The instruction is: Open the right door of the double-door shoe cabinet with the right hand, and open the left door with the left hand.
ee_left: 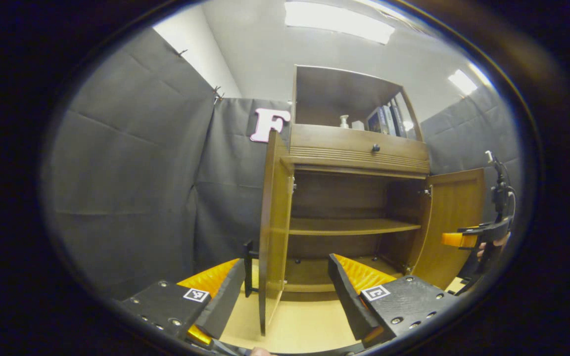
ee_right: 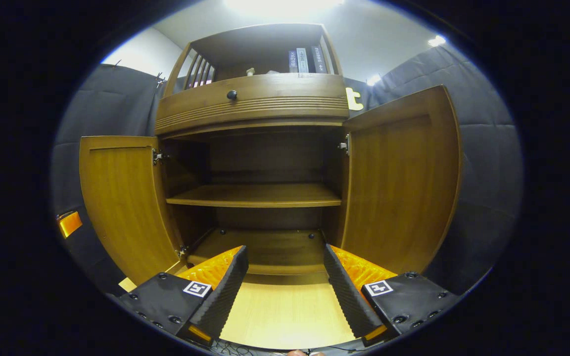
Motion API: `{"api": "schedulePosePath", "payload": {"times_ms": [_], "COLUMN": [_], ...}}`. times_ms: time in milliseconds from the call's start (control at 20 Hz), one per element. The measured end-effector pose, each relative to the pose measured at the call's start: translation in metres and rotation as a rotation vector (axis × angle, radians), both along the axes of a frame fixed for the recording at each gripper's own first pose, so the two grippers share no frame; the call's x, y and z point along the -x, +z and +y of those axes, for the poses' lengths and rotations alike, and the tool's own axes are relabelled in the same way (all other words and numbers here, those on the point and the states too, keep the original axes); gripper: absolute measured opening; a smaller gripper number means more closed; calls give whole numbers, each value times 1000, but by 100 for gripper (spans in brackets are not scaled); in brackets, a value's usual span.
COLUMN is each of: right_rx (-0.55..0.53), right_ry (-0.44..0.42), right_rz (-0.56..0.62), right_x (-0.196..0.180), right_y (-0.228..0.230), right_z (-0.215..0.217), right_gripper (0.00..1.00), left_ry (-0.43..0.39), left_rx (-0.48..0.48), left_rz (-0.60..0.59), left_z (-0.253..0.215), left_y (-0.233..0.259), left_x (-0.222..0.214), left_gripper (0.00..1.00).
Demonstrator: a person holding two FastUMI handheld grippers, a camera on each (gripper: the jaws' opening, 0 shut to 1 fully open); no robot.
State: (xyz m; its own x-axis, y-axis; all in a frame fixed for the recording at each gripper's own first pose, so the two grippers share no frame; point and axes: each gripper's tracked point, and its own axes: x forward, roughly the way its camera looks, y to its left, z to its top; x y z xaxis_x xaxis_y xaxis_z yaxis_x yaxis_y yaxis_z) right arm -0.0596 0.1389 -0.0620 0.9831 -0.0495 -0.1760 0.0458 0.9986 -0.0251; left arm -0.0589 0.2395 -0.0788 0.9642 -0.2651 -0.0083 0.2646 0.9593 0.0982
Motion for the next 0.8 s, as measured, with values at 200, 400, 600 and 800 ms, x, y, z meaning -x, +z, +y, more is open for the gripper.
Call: {"api": "schedulePosePath", "payload": {"times_ms": [200, 400, 600, 800], "right_rx": [2, 24, 27, 25], "right_ry": [-60, -103, -113, -83], "right_rz": [-20, -2, -3, -24], "right_x": [16, 26, 27, 19], "right_y": [10, 17, 21, 20], "right_z": [-15, -27, -31, -33], "right_gripper": [92, 96, 93, 93], "left_ry": [-47, -163, -216, -197], "left_rx": [-98, -160, -137, -111], "left_rz": [14, -15, 35, 35], "left_z": [-43, -90, -120, -117], "left_y": [-19, -31, -55, -51], "left_x": [-20, -30, -38, -40], "left_gripper": [96, 95, 96, 96]}}
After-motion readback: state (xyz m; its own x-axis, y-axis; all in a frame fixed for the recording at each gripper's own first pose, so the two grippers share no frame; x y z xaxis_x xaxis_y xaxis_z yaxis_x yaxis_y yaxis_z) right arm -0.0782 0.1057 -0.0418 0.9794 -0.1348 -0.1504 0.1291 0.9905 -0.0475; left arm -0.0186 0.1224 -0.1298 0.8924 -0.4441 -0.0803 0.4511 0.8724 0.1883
